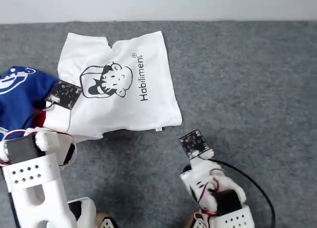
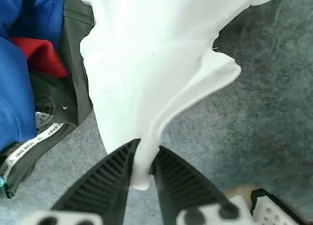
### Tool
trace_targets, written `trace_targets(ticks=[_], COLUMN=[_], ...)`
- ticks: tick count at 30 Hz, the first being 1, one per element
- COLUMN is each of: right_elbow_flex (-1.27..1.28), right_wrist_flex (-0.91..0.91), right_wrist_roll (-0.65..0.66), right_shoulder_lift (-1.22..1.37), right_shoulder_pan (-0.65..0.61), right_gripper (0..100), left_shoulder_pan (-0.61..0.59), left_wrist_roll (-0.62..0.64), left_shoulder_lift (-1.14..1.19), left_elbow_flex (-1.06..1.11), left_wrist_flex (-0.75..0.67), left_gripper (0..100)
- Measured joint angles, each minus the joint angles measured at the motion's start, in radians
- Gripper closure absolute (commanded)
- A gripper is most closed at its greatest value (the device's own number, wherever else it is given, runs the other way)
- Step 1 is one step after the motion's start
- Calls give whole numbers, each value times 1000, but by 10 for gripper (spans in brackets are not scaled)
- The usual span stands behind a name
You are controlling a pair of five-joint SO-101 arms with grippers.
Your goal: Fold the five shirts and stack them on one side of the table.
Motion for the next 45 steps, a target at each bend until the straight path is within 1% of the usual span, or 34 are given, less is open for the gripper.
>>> trace_targets(ticks=[3, 6, 9, 13, 18, 20, 24, 28, 32, 34, 39, 40, 45], right_elbow_flex=[0, -5, -44, -126, -333, -445, -700, -934, -1148, -1244, -1445, -1478, -1602], right_wrist_flex=[-86, -160, -169, -169, -169, -169, -169, -169, -169, -169, -91, -69, -20], right_wrist_roll=[144, 195, 209, 212, 212, 212, 218, 295, 376, 404, 477, 483, 488], right_shoulder_lift=[0, 0, -2, 87, 356, 531, 905, 1275, 1560, 1672, 1880, 1912, 2042], right_shoulder_pan=[114, 201, 206, 173, 110, 86, 80, 81, 74, 61, 23, 11, -32], right_gripper=[991, 991, 991, 991, 991, 991, 991, 991, 987, 950, 760, 746, 746], left_shoulder_pan=[0, 0, 0, 0, 0, 0, 0, 0, 0, 0, 0, 0, 0], left_wrist_roll=[37, 46, 51, 52, 52, 52, 52, 52, 52, 52, 52, 52, 52], left_shoulder_lift=[0, 0, 0, 0, -2, -2, -2, -2, -2, -2, -2, -2, -2], left_elbow_flex=[0, 0, 0, 0, 14, 40, 71, 71, 71, 71, 71, 71, 71], left_wrist_flex=[0, 0, 0, 0, 0, -2, -14, -18, -20, -20, -20, -20, -20], left_gripper=[986, 986, 986, 986, 986, 986, 986, 986, 986, 986, 986, 986, 986])
